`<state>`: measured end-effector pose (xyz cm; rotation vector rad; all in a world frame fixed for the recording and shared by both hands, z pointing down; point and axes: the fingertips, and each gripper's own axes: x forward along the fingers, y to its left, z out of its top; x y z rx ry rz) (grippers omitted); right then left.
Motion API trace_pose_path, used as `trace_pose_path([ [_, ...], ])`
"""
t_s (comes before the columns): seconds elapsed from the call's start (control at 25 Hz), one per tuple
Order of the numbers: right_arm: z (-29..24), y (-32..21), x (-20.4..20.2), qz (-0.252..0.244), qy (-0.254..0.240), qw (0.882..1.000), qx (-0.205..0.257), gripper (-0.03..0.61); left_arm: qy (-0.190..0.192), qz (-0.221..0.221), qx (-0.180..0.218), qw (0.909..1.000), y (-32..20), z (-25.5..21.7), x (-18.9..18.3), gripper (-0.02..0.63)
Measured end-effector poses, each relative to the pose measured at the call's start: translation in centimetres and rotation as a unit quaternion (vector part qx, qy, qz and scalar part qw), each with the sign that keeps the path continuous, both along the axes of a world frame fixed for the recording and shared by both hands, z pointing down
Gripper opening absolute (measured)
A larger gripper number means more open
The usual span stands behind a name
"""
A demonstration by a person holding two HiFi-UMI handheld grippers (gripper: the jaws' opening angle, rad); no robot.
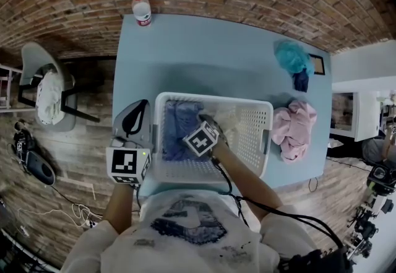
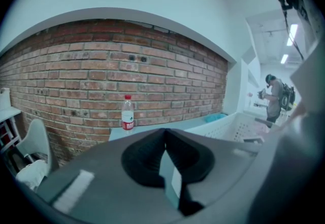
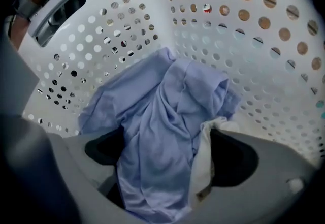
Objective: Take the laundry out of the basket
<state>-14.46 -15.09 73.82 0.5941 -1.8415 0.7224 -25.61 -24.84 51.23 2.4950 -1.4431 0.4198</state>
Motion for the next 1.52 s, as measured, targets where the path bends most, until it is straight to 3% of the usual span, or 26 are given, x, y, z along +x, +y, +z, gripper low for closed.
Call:
trace_pose_path([
  [0.48, 1.3, 0.5, 0.1, -0.052, 0.052, 0.997, 0.023, 0.518, 0.000, -0.005, -0.002, 1.0000, 0.3, 0.2, -0.5, -0.008],
  [0.76, 0.4, 1.2, -0.5, -0.101, 0.053, 0.993, 0.022, 0.306, 0.011, -0.011, -0.004, 0.9999, 0.9, -0.2, -0.8, -0.008],
  [0.92, 0.1, 1.6, -0.8, -0.109, 0.041, 0.993, 0.020, 0.230, 0.010, -0.011, -0.002, 0.9999, 1.4, -0.5, -0.9, -0.008],
  [1.24, -1.3, 1.8, -0.7, -0.101, 0.005, 0.995, 0.014, 0.175, 0.010, -0.017, 0.002, 0.9998, 2.2, -1.0, -1.6, -0.008],
  [1.52, -4.5, 0.8, -0.5, -0.072, -0.027, 0.996, 0.038, 0.156, 0.009, -0.016, 0.007, 0.9998, 3.0, -1.5, -1.6, -0.008],
])
